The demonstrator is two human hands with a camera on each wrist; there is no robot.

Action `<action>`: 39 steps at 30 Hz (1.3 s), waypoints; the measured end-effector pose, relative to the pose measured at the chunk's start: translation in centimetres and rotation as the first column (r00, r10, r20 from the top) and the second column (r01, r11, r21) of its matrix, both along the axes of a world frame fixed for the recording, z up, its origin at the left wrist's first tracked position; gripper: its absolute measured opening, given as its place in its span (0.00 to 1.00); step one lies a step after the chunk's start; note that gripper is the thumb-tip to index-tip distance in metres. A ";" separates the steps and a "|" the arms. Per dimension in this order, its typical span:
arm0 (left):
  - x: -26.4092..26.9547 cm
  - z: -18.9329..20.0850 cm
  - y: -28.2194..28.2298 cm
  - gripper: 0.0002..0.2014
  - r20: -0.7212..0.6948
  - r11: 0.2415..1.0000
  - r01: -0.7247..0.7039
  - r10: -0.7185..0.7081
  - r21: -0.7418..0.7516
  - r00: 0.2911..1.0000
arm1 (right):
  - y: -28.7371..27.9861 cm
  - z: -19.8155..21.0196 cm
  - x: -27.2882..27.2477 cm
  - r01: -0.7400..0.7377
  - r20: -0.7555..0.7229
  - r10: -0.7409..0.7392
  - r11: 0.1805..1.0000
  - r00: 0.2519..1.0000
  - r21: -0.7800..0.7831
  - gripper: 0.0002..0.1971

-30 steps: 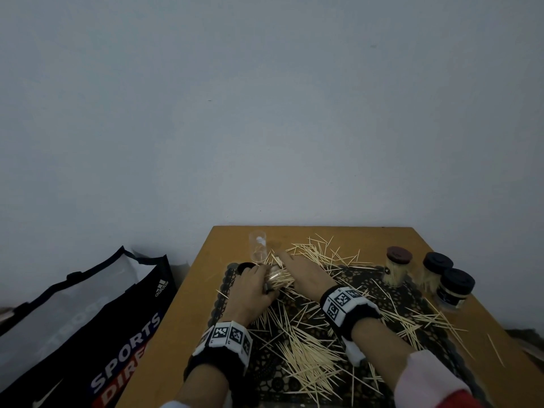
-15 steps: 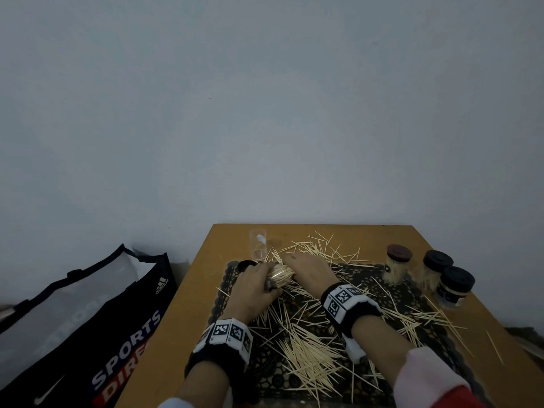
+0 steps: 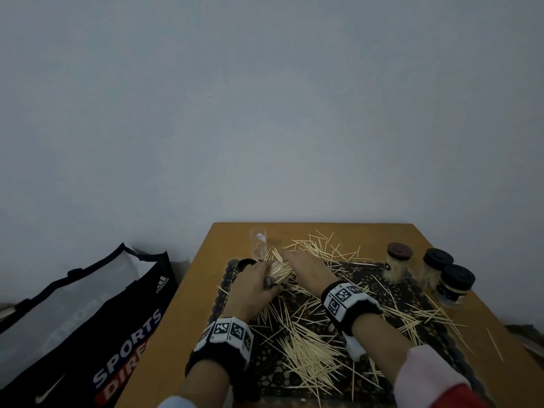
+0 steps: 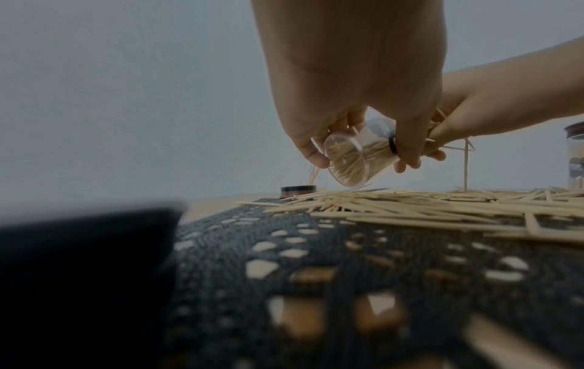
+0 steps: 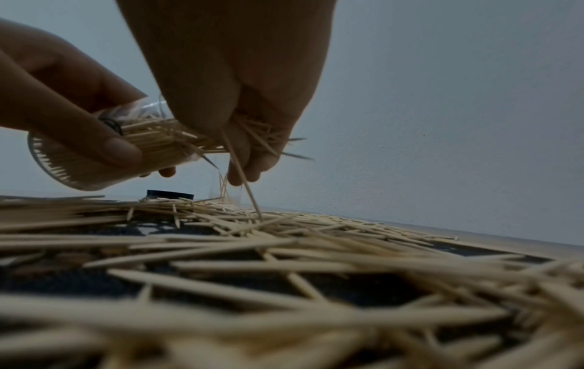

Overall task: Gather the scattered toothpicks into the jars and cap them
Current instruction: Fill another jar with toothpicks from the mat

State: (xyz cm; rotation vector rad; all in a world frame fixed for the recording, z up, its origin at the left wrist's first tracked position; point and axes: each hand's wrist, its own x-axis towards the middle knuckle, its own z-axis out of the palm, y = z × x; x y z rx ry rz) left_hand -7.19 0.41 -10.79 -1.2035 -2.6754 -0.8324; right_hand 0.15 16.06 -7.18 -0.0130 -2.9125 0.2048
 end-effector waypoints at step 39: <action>0.1 0.3 0.0 0.20 0.025 1.000 0.000 0.000 0.015 1.000 | -0.8 0.1 -0.2 -0.030 -0.070 0.037 0.995 0.997 0.097 0.26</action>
